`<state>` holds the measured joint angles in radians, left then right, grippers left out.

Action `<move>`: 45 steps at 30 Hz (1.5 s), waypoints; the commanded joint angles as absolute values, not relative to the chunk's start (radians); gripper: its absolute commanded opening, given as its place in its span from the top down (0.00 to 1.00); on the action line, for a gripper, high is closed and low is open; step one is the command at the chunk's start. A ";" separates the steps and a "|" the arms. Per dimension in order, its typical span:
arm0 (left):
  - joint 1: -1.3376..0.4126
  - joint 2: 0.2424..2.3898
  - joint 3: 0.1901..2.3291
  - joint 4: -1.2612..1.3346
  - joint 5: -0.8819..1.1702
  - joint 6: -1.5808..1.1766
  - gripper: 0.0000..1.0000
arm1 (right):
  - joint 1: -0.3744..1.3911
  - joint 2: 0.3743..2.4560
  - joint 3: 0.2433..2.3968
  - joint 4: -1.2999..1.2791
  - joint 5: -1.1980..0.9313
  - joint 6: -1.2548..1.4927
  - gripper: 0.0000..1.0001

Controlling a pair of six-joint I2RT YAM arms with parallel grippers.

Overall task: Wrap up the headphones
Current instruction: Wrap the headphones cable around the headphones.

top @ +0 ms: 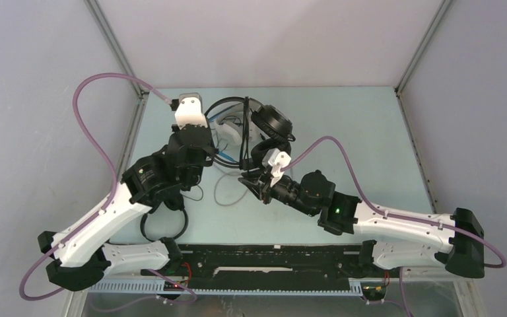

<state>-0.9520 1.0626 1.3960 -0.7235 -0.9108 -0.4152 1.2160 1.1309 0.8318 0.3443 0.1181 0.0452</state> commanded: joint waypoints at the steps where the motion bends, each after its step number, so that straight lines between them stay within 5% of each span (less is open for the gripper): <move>1: -0.946 1.020 1.509 -0.661 -0.877 -0.525 1.00 | 1.221 1.096 0.755 0.527 0.159 -0.115 0.79; 15: -0.946 1.001 1.565 -0.700 -0.790 -0.562 1.00 | 1.249 1.134 0.517 0.967 0.139 -0.400 0.73; 28: -0.946 0.970 1.586 -0.711 -0.696 -0.601 1.00 | 1.223 1.300 0.467 1.255 0.130 -0.504 0.51; 45: -0.946 0.940 1.580 -0.684 -0.570 -0.654 1.00 | 1.111 1.320 0.451 1.265 0.040 -0.465 0.54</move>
